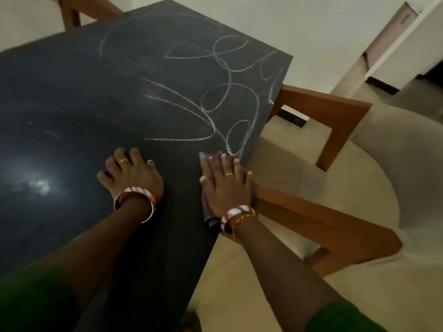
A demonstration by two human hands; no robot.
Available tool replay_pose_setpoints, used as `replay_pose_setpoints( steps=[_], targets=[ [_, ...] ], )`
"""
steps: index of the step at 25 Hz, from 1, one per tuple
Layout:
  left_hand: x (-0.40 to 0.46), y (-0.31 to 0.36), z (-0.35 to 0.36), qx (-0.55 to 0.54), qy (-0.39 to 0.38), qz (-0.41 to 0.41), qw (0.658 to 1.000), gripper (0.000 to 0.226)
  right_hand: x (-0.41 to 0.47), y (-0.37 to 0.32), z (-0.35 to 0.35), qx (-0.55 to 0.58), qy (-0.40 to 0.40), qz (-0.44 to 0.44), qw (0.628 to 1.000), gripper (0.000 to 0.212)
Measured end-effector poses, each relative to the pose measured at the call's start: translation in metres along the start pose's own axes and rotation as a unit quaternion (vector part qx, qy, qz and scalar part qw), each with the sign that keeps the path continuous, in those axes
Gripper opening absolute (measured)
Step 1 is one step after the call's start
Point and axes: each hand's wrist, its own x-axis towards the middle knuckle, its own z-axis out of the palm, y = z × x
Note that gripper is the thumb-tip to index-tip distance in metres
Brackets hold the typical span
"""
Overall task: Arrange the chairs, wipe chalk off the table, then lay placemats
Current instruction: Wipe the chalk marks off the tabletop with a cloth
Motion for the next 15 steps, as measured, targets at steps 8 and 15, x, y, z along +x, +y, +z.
replay_pose_setpoints(
  steps=[8, 15],
  targets=[
    [0.002, 0.002, 0.009, 0.034, 0.042, -0.017, 0.998, 0.048, 0.154, 0.063, -0.022, -0.005, 0.032, 0.118, 0.992, 0.055],
    [-0.003, 0.004, 0.003, 0.032, 0.035, -0.018, 0.999, 0.050, 0.044, 0.019, -0.021, -0.037, -0.021, 0.021, 0.999, 0.060]
  ],
)
